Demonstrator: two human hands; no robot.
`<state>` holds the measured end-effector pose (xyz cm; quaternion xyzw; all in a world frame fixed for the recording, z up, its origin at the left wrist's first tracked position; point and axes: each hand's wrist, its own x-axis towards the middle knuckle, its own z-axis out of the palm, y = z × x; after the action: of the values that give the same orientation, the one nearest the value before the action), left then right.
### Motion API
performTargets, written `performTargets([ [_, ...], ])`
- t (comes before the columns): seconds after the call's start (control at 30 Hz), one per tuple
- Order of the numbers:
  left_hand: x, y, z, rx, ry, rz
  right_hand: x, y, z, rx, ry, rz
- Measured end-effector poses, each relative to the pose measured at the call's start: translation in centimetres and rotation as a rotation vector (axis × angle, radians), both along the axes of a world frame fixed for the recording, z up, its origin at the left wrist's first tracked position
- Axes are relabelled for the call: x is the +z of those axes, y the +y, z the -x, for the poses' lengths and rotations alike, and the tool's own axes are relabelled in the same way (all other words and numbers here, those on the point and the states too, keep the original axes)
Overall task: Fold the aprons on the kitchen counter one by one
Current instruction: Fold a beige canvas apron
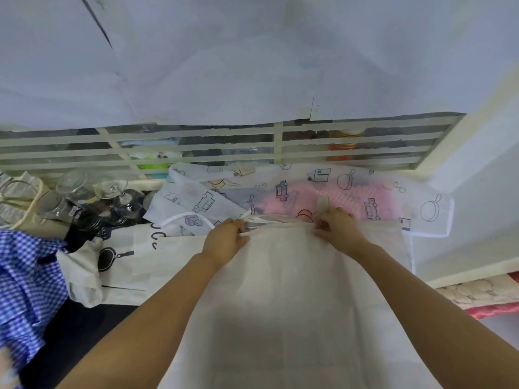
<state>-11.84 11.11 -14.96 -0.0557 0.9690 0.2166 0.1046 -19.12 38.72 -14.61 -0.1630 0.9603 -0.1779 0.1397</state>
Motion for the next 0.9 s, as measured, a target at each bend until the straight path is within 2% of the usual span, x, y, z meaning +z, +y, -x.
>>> performTargets([
  [0.1, 0.4, 0.9, 0.5, 0.046, 0.136, -0.070, -0.1, 0.4, 0.3, -0.017, -0.045, 0.047],
  [0.23, 0.9, 1.4, 1.1, 0.020, 0.225, -0.138, -0.2, 0.6, 0.7, -0.012, -0.079, 0.091],
  [0.4, 0.3, 1.2, 1.6, 0.057, 0.201, -0.068, 0.1, 0.6, 1.0, -0.045, -0.092, 0.116],
  [0.5, 0.4, 2.0, 1.4, 0.111, 0.293, -0.072, 0.0, -0.1, 1.0, -0.111, -0.015, 0.035],
  [0.6, 1.2, 4.7, 0.2, -0.105, 0.399, -0.142, -0.6, -0.5, 0.5, -0.176, 0.030, 0.028],
  [0.63, 1.2, 5.9, -0.8, -0.200, 0.370, -0.164, -0.9, -0.6, 0.4, -0.194, 0.051, 0.042],
  [0.7, 0.3, 8.5, -3.5, -0.373, 0.192, -0.120, -1.4, -0.4, 0.2, -0.230, 0.134, 0.058],
  [0.8, -2.1, 10.6, -7.2, -0.494, -0.155, 0.122, -1.0, 0.4, -1.7, -0.293, 0.270, 0.185],
  [0.9, -3.8, 10.8, -8.7, -0.502, -0.190, 0.235, -0.7, 1.7, -7.0, -0.461, 0.203, 0.466],
])
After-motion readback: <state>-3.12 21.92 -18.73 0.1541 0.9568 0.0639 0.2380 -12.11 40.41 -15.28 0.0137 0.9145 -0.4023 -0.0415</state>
